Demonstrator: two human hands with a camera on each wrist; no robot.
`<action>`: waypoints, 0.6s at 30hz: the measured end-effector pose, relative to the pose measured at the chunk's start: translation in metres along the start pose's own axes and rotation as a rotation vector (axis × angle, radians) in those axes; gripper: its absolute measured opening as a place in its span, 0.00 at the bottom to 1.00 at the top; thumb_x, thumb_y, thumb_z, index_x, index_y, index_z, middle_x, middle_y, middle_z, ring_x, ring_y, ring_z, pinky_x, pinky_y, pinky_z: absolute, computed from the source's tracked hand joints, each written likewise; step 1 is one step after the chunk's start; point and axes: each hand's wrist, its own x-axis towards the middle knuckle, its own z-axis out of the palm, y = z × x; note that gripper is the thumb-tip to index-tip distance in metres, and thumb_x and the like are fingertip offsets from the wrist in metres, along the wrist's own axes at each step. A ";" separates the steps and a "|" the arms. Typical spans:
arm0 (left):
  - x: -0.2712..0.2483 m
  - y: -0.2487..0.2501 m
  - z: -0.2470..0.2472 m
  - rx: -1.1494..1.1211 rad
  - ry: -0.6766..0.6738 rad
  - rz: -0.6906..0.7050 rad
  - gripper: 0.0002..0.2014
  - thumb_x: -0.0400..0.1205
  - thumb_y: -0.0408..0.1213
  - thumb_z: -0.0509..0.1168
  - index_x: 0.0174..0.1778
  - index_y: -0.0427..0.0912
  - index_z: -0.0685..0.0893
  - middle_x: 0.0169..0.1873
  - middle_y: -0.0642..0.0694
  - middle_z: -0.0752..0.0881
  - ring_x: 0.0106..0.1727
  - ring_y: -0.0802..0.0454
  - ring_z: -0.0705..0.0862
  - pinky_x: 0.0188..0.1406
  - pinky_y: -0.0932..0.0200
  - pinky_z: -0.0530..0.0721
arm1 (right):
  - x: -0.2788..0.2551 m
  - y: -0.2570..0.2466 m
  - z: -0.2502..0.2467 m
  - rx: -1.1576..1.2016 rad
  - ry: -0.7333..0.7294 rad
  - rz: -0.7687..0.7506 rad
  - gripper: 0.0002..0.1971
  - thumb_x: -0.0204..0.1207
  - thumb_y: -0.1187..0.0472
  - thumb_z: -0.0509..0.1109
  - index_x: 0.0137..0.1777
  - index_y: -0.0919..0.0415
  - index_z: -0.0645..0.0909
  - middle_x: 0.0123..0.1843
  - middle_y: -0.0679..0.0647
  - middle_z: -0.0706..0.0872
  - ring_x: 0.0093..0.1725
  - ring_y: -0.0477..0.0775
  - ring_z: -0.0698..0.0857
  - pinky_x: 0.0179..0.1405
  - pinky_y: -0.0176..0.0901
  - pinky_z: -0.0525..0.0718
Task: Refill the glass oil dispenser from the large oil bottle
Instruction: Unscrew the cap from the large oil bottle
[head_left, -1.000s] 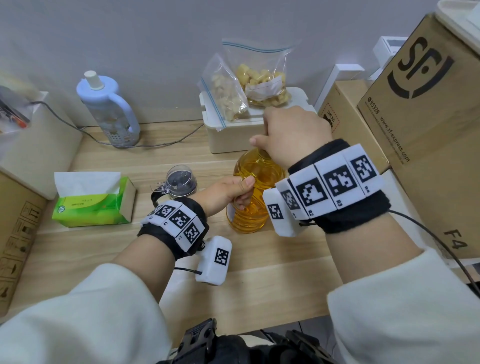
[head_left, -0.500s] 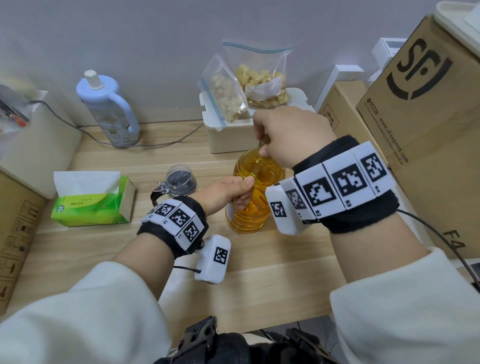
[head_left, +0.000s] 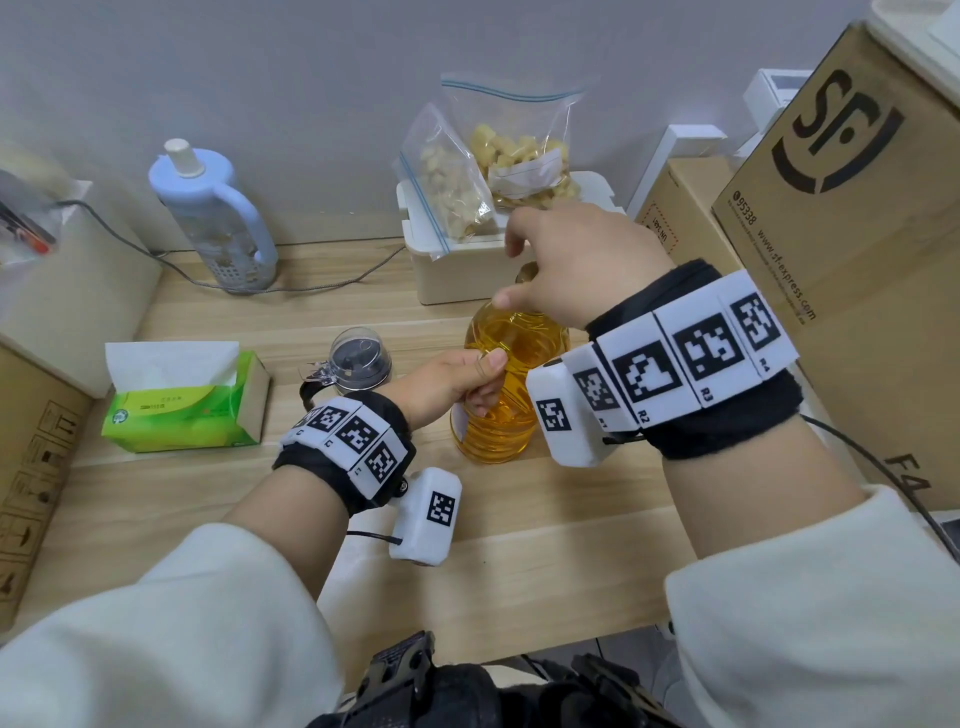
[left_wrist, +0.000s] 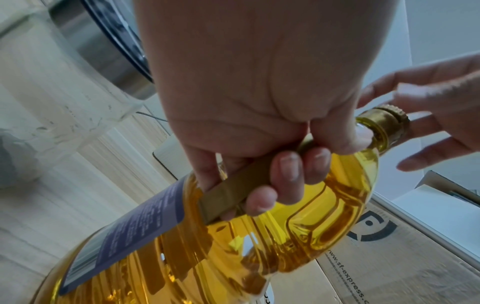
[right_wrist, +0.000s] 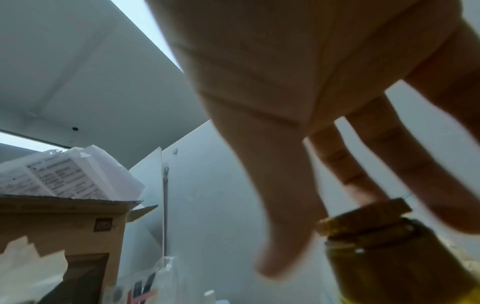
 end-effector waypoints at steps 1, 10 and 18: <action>0.000 0.000 0.000 0.004 0.003 0.001 0.35 0.57 0.77 0.61 0.24 0.44 0.67 0.25 0.44 0.69 0.24 0.62 0.74 0.32 0.73 0.77 | 0.000 0.000 0.000 -0.015 0.001 0.039 0.21 0.75 0.42 0.65 0.61 0.56 0.75 0.53 0.55 0.80 0.52 0.59 0.80 0.43 0.50 0.74; -0.001 0.001 0.000 0.019 0.017 -0.004 0.34 0.57 0.78 0.60 0.23 0.45 0.68 0.25 0.46 0.70 0.25 0.61 0.74 0.32 0.73 0.77 | 0.002 0.004 0.003 -0.015 0.046 0.046 0.18 0.77 0.47 0.65 0.55 0.61 0.77 0.44 0.56 0.76 0.44 0.57 0.75 0.41 0.49 0.72; -0.001 0.003 0.000 0.018 0.002 -0.006 0.35 0.57 0.78 0.60 0.23 0.44 0.68 0.25 0.45 0.69 0.25 0.61 0.74 0.33 0.73 0.77 | 0.001 0.010 -0.009 0.041 0.133 -0.071 0.13 0.80 0.53 0.62 0.59 0.60 0.75 0.53 0.59 0.82 0.53 0.60 0.79 0.45 0.48 0.73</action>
